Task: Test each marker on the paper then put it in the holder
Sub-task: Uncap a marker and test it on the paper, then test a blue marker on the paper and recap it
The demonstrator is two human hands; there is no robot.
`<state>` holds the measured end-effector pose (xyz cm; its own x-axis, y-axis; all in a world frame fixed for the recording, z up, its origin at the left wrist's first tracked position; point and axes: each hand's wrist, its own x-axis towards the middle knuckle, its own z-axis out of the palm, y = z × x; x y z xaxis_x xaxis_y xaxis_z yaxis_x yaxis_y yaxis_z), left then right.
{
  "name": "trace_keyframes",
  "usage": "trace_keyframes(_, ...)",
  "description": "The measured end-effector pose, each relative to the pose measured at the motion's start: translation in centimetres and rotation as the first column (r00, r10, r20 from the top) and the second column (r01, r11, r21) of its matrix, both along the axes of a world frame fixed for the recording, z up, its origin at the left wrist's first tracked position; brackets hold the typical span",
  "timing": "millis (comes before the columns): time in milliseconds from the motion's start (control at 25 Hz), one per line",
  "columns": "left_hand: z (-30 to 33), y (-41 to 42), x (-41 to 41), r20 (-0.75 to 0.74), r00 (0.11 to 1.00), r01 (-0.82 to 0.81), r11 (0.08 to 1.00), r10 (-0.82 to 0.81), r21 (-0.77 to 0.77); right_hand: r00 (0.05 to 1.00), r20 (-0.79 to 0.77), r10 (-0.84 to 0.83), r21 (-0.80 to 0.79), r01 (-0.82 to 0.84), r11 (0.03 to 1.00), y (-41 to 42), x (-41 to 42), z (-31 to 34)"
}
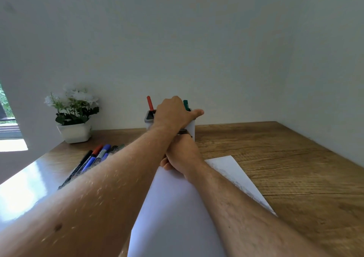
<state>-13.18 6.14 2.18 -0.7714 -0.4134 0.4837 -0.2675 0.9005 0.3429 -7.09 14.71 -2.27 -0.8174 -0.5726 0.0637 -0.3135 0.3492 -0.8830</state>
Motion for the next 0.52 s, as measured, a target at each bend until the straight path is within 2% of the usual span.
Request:
trace_keyframes(80,-0.1,0.1,0.3,-0.022,1.0,0.002,1.0,-0.002,-0.003,0.999,0.045,0.006,-0.01,-0.005,1.0,0.1,0.1,-0.1)
trace_keyframes(120,0.0,0.3,0.6,-0.049,0.999,0.009,1.0,-0.009,0.003,0.994,0.103,-0.026,-0.109,0.037,0.993,0.1,0.0,-0.1)
trace_keyframes(160,0.2,0.3,1.1,-0.09,0.996,0.016,1.0,-0.015,0.013,0.994,0.099,-0.042,-0.204,0.062,0.977,-0.1,-0.3,-0.3)
trace_keyframes(360,0.9,-0.2,5.6,-0.346,0.938,0.02,0.991,0.028,0.136,0.997,0.066,-0.048,-0.181,0.059,0.982,-0.3,0.0,-0.5)
trace_keyframes(520,0.8,-1.5,9.7,-0.338,0.939,0.015,0.978,0.058,0.208,0.995,0.077,-0.066,-0.21,0.081,0.974,-0.4,0.2,-0.8)
